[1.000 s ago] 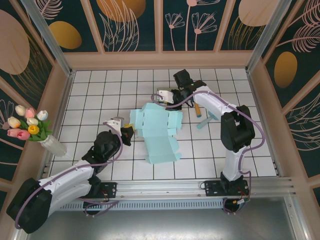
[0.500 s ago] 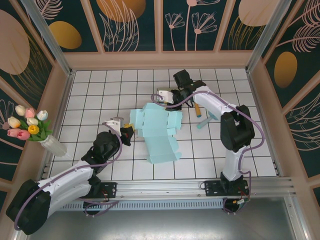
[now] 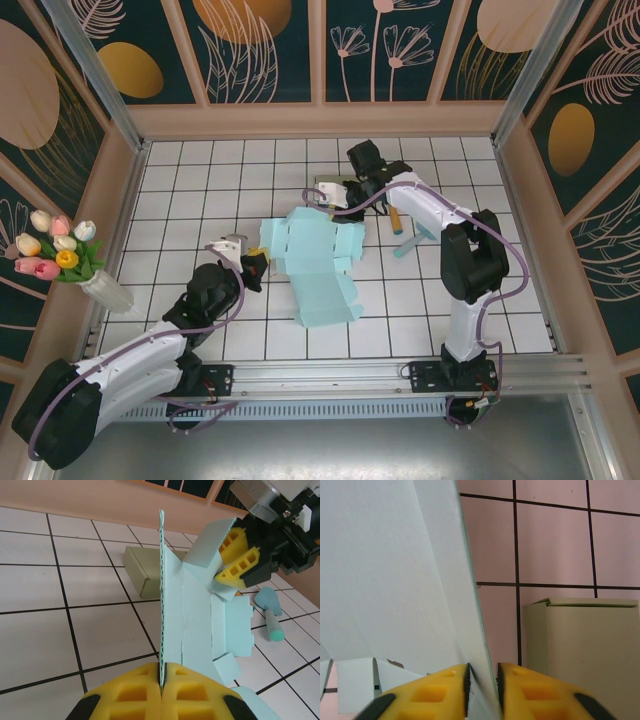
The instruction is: Fold the paper box
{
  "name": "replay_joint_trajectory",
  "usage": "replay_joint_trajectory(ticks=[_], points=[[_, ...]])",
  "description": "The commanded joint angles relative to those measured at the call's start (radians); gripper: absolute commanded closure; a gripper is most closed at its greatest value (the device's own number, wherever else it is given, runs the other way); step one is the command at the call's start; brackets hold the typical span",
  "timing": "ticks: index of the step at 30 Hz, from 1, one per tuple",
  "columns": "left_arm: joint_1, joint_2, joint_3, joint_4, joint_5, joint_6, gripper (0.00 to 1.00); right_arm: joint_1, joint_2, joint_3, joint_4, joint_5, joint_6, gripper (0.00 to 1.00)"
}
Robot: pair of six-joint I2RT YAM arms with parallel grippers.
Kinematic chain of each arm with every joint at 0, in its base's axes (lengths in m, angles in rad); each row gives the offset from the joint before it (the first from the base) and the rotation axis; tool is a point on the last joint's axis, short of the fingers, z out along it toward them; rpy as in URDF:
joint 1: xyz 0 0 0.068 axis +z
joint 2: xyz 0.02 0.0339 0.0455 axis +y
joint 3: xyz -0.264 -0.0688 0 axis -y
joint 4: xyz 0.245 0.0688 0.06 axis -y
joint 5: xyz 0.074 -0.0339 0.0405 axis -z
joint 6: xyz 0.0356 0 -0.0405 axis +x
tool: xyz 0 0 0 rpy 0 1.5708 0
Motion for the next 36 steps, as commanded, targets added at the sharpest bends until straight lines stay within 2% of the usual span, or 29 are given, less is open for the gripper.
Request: replay_joint_trajectory(ticks=[1, 2, 3, 6, 7, 10, 11, 15, 18, 22, 25, 30, 36], points=[[-0.005, -0.009, -0.001, 0.024, -0.034, 0.005, 1.00, -0.009, 0.011, -0.014, -0.048, -0.032, -0.013, 0.92], [-0.006, -0.003, 0.004, 0.017, -0.044, 0.004, 1.00, -0.009, 0.010, -0.012, -0.051, -0.027, -0.011, 0.98], [-0.004, 0.004, 0.009, 0.009, -0.057, 0.001, 1.00, -0.009, 0.006, -0.012, -0.054, -0.020, -0.008, 1.00], [-0.006, 0.016, 0.028, -0.023, -0.105, -0.009, 0.96, -0.005, -0.008, -0.004, -0.062, 0.000, 0.025, 1.00], [-0.005, 0.011, 0.039, -0.043, -0.130, -0.018, 0.91, -0.001, -0.014, 0.000, -0.061, 0.012, 0.046, 1.00], [-0.005, -0.035, 0.084, -0.139, -0.214, -0.082, 0.65, 0.015, -0.025, 0.015, -0.040, 0.103, 0.165, 1.00], [-0.005, -0.061, 0.103, -0.178, -0.250, -0.116, 0.60, 0.022, -0.025, 0.025, -0.046, 0.139, 0.204, 1.00], [-0.006, -0.166, 0.170, -0.284, -0.287, -0.220, 0.60, 0.044, -0.037, 0.031, -0.079, 0.225, 0.305, 1.00], [-0.004, -0.178, 0.215, -0.286, -0.200, -0.270, 0.61, 0.067, -0.065, 0.005, -0.076, 0.261, 0.375, 1.00], [-0.006, -0.057, 0.250, -0.151, -0.025, -0.341, 0.62, 0.068, -0.108, -0.028, -0.081, 0.251, 0.440, 1.00], [-0.005, 0.085, 0.287, -0.052, 0.040, -0.377, 0.62, 0.066, -0.131, -0.040, -0.086, 0.231, 0.442, 1.00], [-0.005, 0.233, 0.370, -0.003, 0.049, -0.344, 0.63, 0.060, -0.149, -0.035, -0.117, 0.162, 0.406, 1.00], [-0.004, 0.257, 0.445, -0.016, -0.011, -0.212, 0.53, 0.055, -0.157, -0.041, -0.146, 0.093, 0.369, 1.00]])
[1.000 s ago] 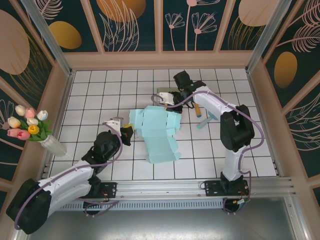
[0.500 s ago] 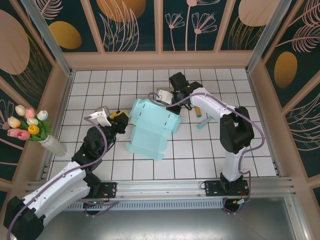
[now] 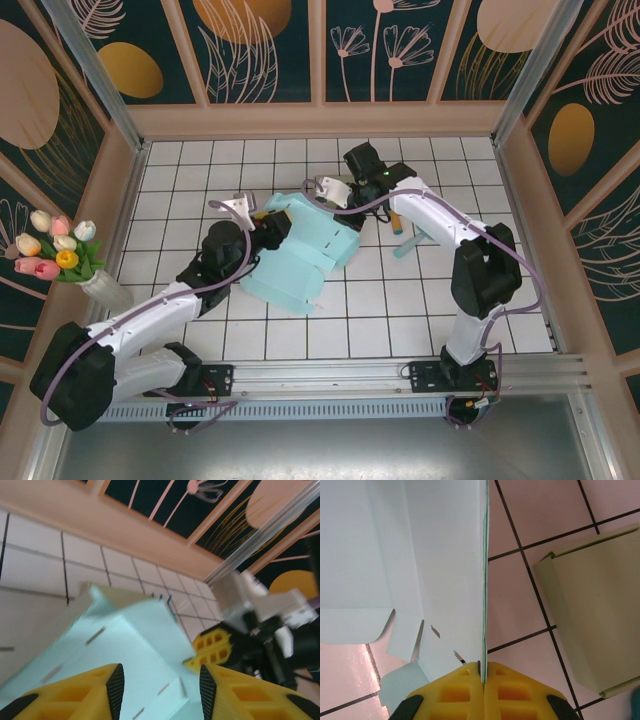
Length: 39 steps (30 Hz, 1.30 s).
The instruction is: Fold the paper box
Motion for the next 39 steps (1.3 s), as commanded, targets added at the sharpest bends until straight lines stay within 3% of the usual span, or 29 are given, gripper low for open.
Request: replay_joint_trajectory(ticks=[1, 17, 27, 34, 39], points=[[0.001, 0.011, 0.074, 0.047, -0.017, 0.101, 0.52, -0.007, -0.036, -0.013, -0.047, -0.063, -0.028, 1.00], [0.002, 0.100, 0.107, 0.019, -0.075, 0.135, 0.35, -0.007, -0.058, -0.028, -0.057, -0.108, -0.065, 1.00], [0.002, -0.019, 0.089, -0.061, -0.007, 0.032, 0.35, -0.014, -0.055, -0.030, -0.047, -0.111, -0.062, 1.00], [0.001, 0.026, 0.056, -0.009, 0.091, -0.091, 0.36, -0.014, -0.047, -0.031, -0.050, -0.112, -0.062, 1.00], [0.002, 0.077, 0.055, 0.002, 0.073, -0.077, 0.35, -0.015, -0.046, -0.034, -0.045, -0.107, -0.063, 1.00]])
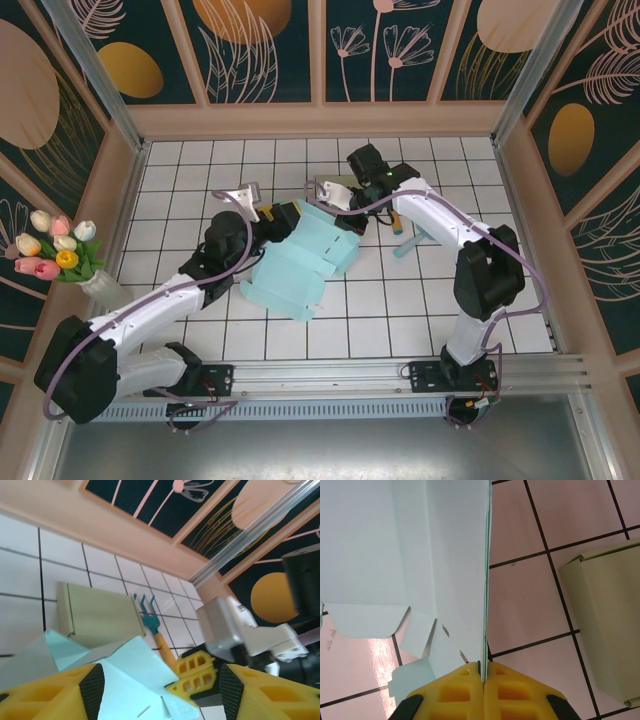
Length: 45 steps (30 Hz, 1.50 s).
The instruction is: Fold the paper box
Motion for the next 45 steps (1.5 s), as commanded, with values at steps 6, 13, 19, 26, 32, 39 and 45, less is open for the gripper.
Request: replay_joint_trajectory(ticks=[6, 13, 19, 26, 32, 39, 45], points=[[0.001, 0.029, 0.018, -0.021, -0.095, 0.022, 0.33, -0.004, -0.023, -0.019, -0.011, -0.028, -0.019, 1.00], [0.002, 0.012, -0.001, 0.000, 0.003, -0.039, 0.33, -0.004, -0.013, -0.014, -0.007, -0.015, -0.015, 1.00], [0.000, -0.042, -0.016, -0.020, 0.042, -0.067, 0.32, -0.005, -0.006, -0.014, -0.007, -0.016, -0.011, 1.00], [-0.001, 0.029, -0.040, 0.011, 0.084, -0.079, 0.32, -0.004, -0.004, -0.013, -0.007, -0.027, -0.012, 1.00], [-0.001, 0.066, -0.028, 0.015, 0.070, -0.074, 0.32, -0.005, 0.002, -0.011, -0.009, -0.025, -0.013, 1.00], [-0.022, 0.043, -0.012, 0.002, 0.086, -0.080, 0.31, -0.037, 0.016, -0.004, -0.010, -0.031, -0.013, 1.00], [-0.027, 0.057, -0.005, -0.022, 0.018, -0.056, 0.30, -0.039, 0.019, -0.002, -0.015, -0.035, -0.013, 1.00]])
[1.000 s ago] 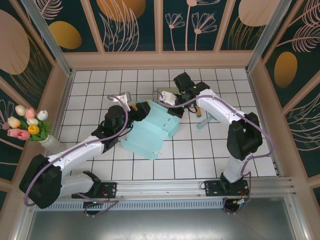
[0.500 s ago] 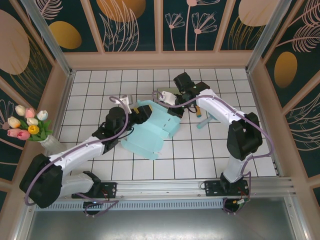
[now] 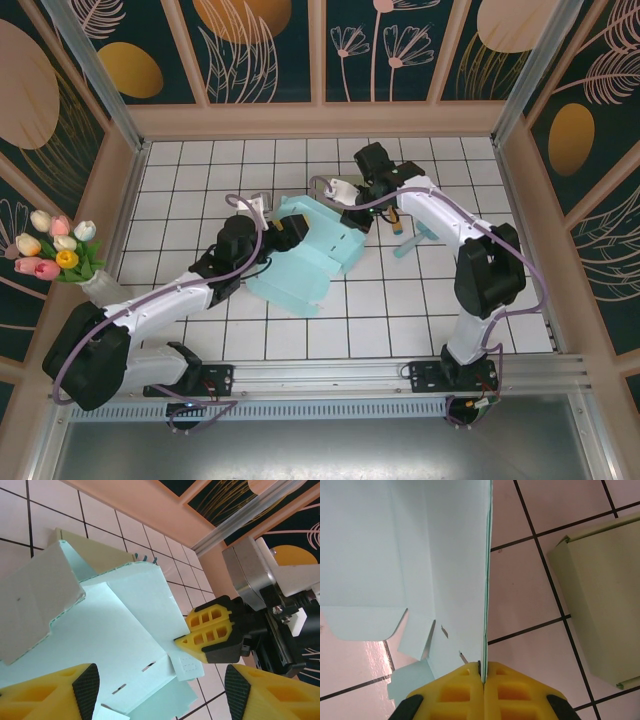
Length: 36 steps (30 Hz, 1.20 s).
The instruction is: Fold the paper box
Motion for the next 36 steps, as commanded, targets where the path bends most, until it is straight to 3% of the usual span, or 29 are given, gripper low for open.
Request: replay_joint_trajectory(ticks=[1, 8, 13, 29, 36], points=[[-0.004, 0.001, 0.023, -0.011, -0.045, 0.021, 0.30, 0.001, 0.010, 0.006, -0.016, -0.036, -0.013, 1.00], [-0.003, 0.038, 0.084, -0.020, -0.236, 0.152, 0.29, 0.007, 0.008, 0.000, -0.023, -0.047, -0.027, 1.00], [-0.004, 0.066, 0.106, 0.063, -0.268, 0.231, 0.29, 0.012, 0.014, 0.003, -0.028, -0.045, -0.033, 1.00], [-0.004, 0.149, 0.077, 0.287, 0.073, 0.222, 0.30, 0.010, 0.017, 0.000, -0.025, -0.056, -0.043, 1.00], [0.001, 0.171, 0.042, 0.284, 0.051, 0.238, 0.29, 0.008, 0.005, -0.015, -0.016, -0.070, -0.058, 1.00]])
